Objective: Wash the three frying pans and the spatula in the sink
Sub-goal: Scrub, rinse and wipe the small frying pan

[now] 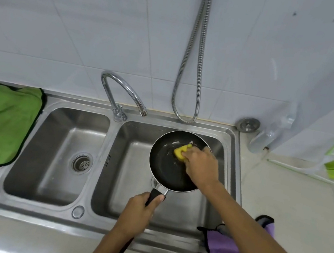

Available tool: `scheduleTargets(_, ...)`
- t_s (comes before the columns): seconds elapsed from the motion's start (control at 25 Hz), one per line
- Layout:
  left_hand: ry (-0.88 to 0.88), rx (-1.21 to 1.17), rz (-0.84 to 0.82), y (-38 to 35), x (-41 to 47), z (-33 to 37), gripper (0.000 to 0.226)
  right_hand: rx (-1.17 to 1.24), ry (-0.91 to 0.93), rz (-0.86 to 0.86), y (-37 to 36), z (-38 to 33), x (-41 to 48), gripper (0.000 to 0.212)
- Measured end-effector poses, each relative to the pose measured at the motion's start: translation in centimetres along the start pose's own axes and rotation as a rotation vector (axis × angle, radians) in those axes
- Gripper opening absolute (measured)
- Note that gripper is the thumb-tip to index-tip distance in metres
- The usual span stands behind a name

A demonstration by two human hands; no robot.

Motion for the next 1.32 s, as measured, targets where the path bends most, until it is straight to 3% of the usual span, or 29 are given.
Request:
scheduleTargets(0.16,-0.051,0.075,0.029,0.0,0.5,0.3,0.047,0.082,0.160,0.027,-0.4,-2.2,-4.6,0.037)
scheduleTargets(0.28,-0.084,0.113,0.017,-0.6,0.0,0.9,0.048,0.072,0.129,0.063,-0.4,-4.5,-1.3,0.030)
scheduleTargets(0.44,-0.038,0.059,0.057,0.3,-0.2,0.1,0.050,-0.068,0.045,0.017,0.3,-1.3,1.8,0.023)
scheduleTargets(0.68,-0.068,0.143,0.096,-0.1,0.2,0.7,0.045,0.023,0.211,-0.039,-0.6,-3.2,-3.9,0.029)
scheduleTargets(0.8,-0.066,0.160,0.095,-0.5,0.0,0.7,0.048,0.042,0.150,0.026,-0.7,-4.2,0.3,0.030)
scheduleTargets(0.92,-0.043,0.150,0.113,0.2,0.0,0.0,0.052,-0.043,0.065,-0.071,0.0,-2.2,2.6,0.027)
scheduleTargets(1.04,-0.017,0.138,0.133,0.7,0.5,-0.9,0.054,-0.102,0.091,-0.116,-0.1,-1.2,-0.2,0.028)
scheduleTargets(1.16,-0.025,0.180,0.100,-0.2,0.5,-0.9,0.050,-0.015,0.122,-0.217,-0.9,-4.8,-3.1,0.031)
scheduleTargets(1.32,-0.009,0.179,0.039,-0.8,-0.1,-0.9,0.049,0.027,0.036,-0.176,-1.1,-6.9,0.6,0.030)
Point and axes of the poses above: each hand's wrist, its own x-axis towards the middle knuckle, its own y-axis out of the back of the hand, z = x × y, the point moved 2 cm from there along x, towards the middle knuckle, and after that the axes turned 5 degrees about z, right-handed, at the moved point
